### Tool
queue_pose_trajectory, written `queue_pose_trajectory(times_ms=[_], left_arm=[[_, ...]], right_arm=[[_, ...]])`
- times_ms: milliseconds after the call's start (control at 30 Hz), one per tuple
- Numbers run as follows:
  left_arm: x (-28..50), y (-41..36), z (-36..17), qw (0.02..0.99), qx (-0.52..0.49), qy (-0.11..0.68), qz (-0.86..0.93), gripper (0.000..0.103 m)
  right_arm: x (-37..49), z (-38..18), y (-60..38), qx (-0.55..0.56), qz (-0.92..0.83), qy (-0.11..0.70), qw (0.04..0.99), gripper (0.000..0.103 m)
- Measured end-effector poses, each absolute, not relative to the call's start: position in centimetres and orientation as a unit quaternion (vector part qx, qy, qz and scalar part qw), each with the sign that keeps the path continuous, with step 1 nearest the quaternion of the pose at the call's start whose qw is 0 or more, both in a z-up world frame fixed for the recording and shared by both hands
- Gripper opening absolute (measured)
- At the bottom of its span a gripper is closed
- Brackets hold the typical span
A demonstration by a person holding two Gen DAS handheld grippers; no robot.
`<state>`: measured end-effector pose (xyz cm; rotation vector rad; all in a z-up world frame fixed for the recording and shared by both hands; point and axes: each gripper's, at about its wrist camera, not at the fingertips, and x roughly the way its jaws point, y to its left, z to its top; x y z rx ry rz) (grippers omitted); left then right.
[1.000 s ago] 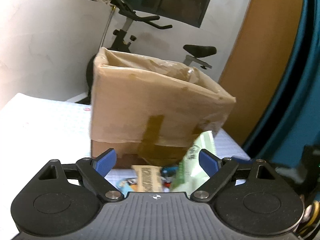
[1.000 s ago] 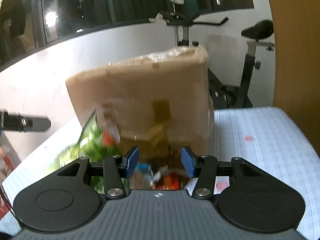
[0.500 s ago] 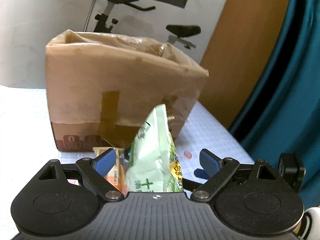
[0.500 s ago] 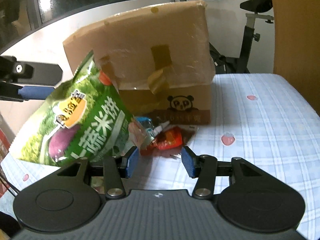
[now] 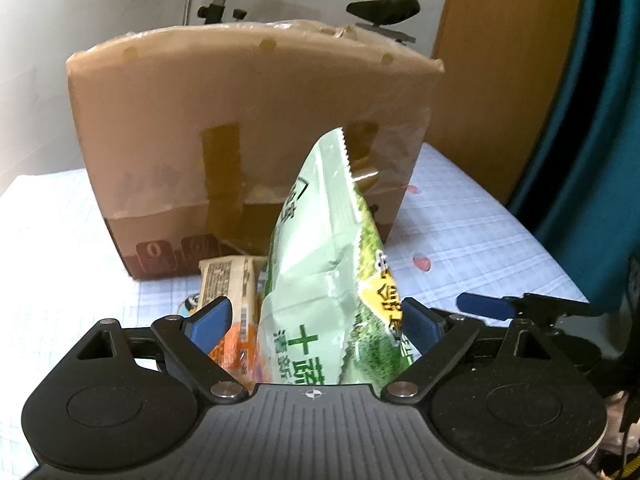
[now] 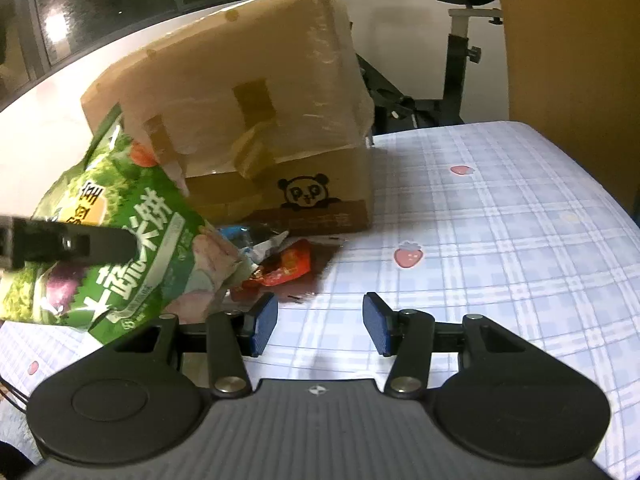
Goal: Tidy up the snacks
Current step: 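Lower the left tool to the green rice-cracker bag and grasp it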
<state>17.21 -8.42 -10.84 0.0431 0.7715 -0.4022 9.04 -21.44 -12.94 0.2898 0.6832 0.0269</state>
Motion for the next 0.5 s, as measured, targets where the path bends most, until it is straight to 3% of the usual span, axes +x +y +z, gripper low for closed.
queue_pose_trajectory(times_ms=[100, 267, 500], left_arm=[[17.1, -8.2, -11.1, 0.908, 0.018, 0.369, -0.199, 0.091], [16.6, -7.5, -11.2, 0.906, -0.002, 0.358, -0.226, 0.062], [15.8, -5.9, -10.0, 0.9, -0.036, 0.35, -0.255, 0.058]], right_arm=[[9.1, -13.1, -21.7, 0.146, 0.009, 0.334, 0.931, 0.051], [9.2, -13.1, -21.8, 0.148, 0.007, 0.333, 0.931, 0.051], [9.4, -13.0, -22.0, 0.145, 0.005, 0.333, 0.932, 0.051]])
